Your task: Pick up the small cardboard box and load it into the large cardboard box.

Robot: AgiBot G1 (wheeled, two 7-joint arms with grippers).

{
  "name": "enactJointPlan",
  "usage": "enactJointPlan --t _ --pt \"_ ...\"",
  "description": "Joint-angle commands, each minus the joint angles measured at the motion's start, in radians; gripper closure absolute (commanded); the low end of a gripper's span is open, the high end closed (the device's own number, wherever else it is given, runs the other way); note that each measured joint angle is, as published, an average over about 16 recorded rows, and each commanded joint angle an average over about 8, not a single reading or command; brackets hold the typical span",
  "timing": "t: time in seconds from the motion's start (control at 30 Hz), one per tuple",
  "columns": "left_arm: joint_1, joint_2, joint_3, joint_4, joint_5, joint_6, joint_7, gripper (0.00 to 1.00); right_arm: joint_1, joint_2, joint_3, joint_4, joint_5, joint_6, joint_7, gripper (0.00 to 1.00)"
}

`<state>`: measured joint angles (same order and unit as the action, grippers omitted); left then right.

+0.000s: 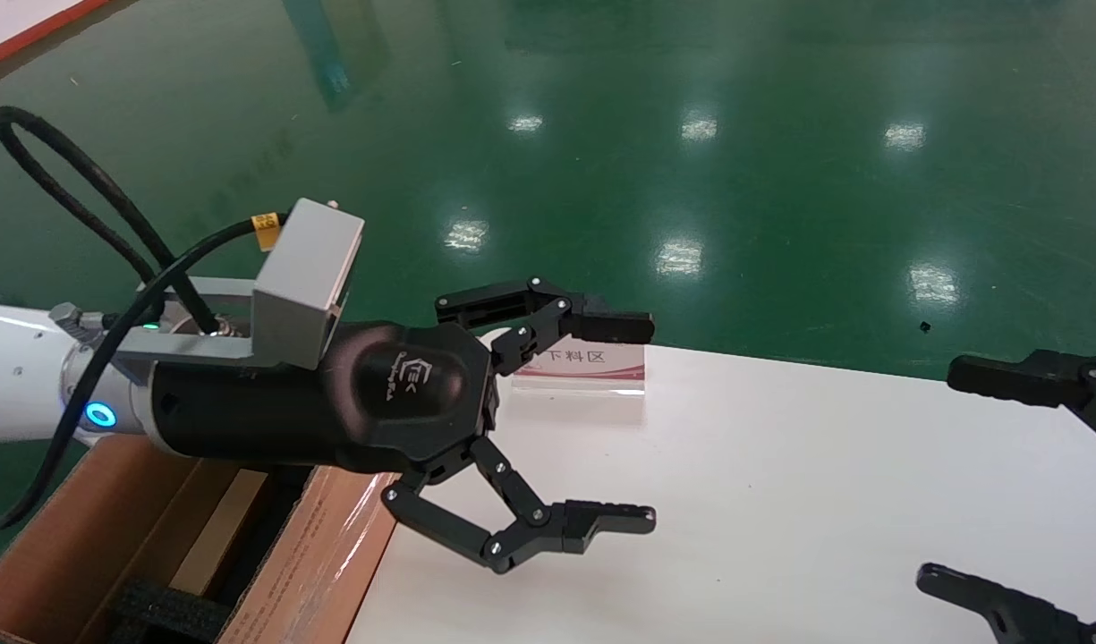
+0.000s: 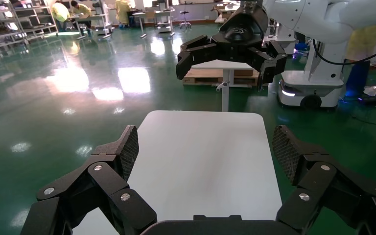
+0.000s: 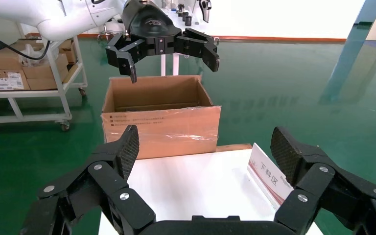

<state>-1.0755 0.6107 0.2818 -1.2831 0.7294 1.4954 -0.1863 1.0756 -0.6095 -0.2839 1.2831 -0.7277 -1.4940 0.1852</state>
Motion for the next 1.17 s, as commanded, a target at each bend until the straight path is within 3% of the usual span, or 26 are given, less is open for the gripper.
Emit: enactJointPlan --t 0.03,1.17 --pt "0.0 0.0 0.0 0.0 0.0 0.0 0.0 0.0 0.0 0.0 0.001 0.0 0.0 0.0 0.0 0.0" --pt "0.001 0.0 0.0 0.0 -0.001 -0.001 0.0 0.0 -0.001 -0.002 0.005 0.001 -0.003 -0.001 0.002 0.0"
